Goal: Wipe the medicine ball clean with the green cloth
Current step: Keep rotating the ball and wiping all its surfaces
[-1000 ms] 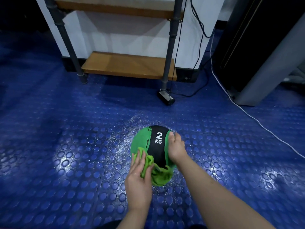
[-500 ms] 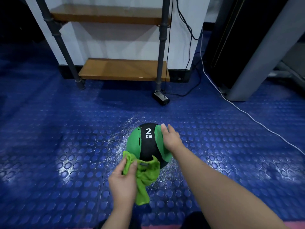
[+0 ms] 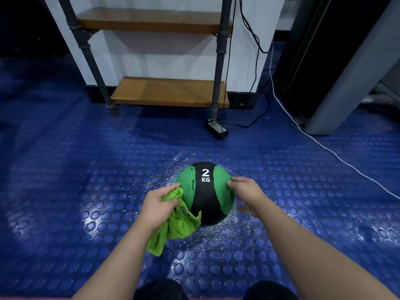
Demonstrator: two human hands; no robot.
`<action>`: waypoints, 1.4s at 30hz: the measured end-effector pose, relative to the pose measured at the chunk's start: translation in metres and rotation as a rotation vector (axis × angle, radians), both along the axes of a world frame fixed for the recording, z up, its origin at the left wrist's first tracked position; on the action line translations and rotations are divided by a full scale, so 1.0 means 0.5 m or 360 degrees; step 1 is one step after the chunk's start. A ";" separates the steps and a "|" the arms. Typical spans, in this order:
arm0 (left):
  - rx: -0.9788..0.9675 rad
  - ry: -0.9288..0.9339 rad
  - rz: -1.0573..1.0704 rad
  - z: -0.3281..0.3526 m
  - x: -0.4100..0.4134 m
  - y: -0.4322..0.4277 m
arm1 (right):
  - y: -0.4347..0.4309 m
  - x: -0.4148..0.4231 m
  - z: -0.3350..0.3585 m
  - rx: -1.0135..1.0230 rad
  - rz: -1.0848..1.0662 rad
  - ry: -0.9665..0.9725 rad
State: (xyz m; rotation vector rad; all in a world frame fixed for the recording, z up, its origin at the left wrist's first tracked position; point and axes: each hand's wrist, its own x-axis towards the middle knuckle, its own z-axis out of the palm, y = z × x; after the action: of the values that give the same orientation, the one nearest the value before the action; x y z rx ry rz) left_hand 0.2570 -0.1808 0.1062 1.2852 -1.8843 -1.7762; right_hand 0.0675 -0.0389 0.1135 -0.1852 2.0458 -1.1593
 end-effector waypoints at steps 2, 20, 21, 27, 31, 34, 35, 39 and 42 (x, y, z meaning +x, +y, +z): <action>0.0036 0.0059 0.0239 -0.001 -0.003 0.004 | 0.011 -0.004 -0.003 -0.0006 -0.0026 0.0023; 0.0129 -0.0063 0.0020 0.000 -0.041 0.024 | 0.042 0.004 -0.028 -0.0227 -0.0040 -0.0036; 0.0085 -0.0093 0.0006 -0.001 -0.038 0.022 | 0.042 0.004 -0.025 -0.0227 -0.0028 -0.0019; -0.0825 -0.0540 -0.0165 -0.006 -0.028 0.015 | 0.038 0.008 -0.027 -0.0273 -0.0022 0.0052; -0.0926 -0.0591 -0.0227 -0.003 -0.027 0.008 | 0.036 0.018 -0.023 -0.0295 -0.0027 0.0116; -0.0949 -0.0608 -0.0231 0.001 -0.025 0.008 | 0.039 0.022 -0.016 -0.0273 -0.0024 0.0152; -0.0965 -0.0611 -0.0231 0.001 -0.024 0.009 | 0.042 0.023 -0.016 -0.0264 -0.0018 0.0183; -0.1077 -0.0623 -0.0264 0.011 -0.022 0.022 | 0.057 0.029 -0.014 -0.0221 -0.0030 0.0273; -0.1070 -0.0611 -0.0356 0.019 -0.022 0.028 | 0.063 0.036 -0.012 -0.0231 -0.0026 0.0281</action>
State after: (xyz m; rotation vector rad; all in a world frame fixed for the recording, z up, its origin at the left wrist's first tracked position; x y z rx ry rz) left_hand 0.2457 -0.1668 0.1158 1.2275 -2.6012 -0.8429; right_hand 0.0853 -0.0072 0.1075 -0.3535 2.1183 -1.3436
